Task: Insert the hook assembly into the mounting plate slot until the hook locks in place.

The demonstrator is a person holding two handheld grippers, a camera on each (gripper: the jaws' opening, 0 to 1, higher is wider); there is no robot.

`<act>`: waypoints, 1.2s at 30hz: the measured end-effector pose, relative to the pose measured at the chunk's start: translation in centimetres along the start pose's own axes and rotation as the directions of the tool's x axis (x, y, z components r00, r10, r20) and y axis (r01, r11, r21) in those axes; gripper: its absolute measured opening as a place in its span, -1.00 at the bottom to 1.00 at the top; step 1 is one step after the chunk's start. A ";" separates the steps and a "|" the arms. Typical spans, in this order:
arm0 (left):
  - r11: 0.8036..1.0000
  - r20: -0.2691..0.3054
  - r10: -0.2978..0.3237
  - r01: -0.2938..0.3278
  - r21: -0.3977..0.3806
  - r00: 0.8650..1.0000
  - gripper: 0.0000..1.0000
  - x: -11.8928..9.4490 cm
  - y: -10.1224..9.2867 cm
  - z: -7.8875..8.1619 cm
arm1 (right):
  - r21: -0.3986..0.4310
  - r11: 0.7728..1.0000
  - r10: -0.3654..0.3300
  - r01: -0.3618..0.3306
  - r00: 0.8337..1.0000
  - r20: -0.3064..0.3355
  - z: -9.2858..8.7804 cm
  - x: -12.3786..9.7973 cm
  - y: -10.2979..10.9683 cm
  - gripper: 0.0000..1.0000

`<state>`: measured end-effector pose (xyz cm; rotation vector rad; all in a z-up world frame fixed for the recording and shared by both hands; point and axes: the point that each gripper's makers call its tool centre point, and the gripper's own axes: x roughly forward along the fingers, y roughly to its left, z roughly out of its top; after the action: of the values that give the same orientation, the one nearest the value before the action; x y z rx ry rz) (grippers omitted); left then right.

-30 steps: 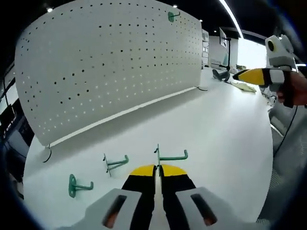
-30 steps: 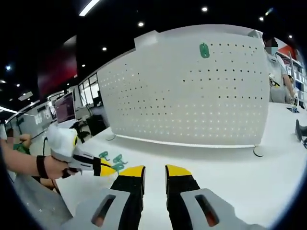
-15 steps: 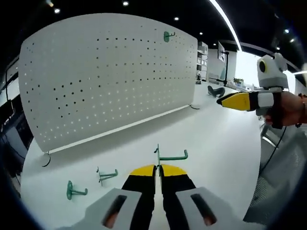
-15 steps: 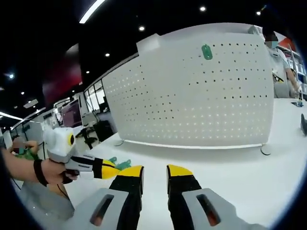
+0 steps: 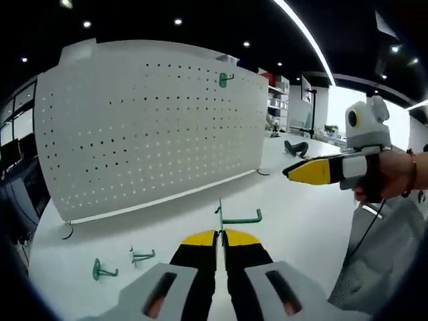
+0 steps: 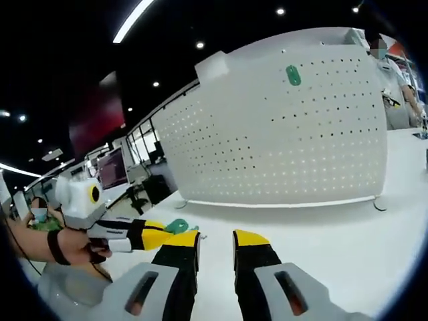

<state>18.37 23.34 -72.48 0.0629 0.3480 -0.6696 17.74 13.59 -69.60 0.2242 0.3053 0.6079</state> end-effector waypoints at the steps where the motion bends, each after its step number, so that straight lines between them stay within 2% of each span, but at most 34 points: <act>1: 1.000 0.003 0.000 0.000 0.001 1.000 -0.93 -0.1 -0.1 0.1 | 0.000 1.000 0.005 -0.005 1.000 -0.001 -0.1 -0.1 0.2 -0.63; 7: 1.000 0.035 0.000 0.000 -0.008 0.999 -0.93 -0.5 -1.1 0.8 | 0.017 0.997 0.075 -0.076 0.997 0.014 0.0 -0.1 2.1 -0.63; 13: 1.000 0.129 -0.023 0.022 0.007 0.991 -0.93 -0.9 -2.6 2.6 | 0.071 0.983 0.166 -0.169 0.985 0.051 0.7 -0.1 4.2 -0.65; 26: 0.999 0.214 -0.027 0.035 -0.032 0.976 -0.93 -1.3 -4.8 4.3 | 0.141 0.966 0.208 -0.218 0.975 0.080 1.7 0.1 5.1 -0.77; 36: 0.997 0.248 -0.034 0.051 -0.063 0.968 -0.93 -1.2 -5.9 5.1 | 0.213 0.948 0.227 -0.238 0.971 0.073 1.6 0.0 4.9 -0.90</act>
<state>15.34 18.55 -67.00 -0.0941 0.1323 -0.6987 15.74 17.30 -66.66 0.4931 0.3024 0.8017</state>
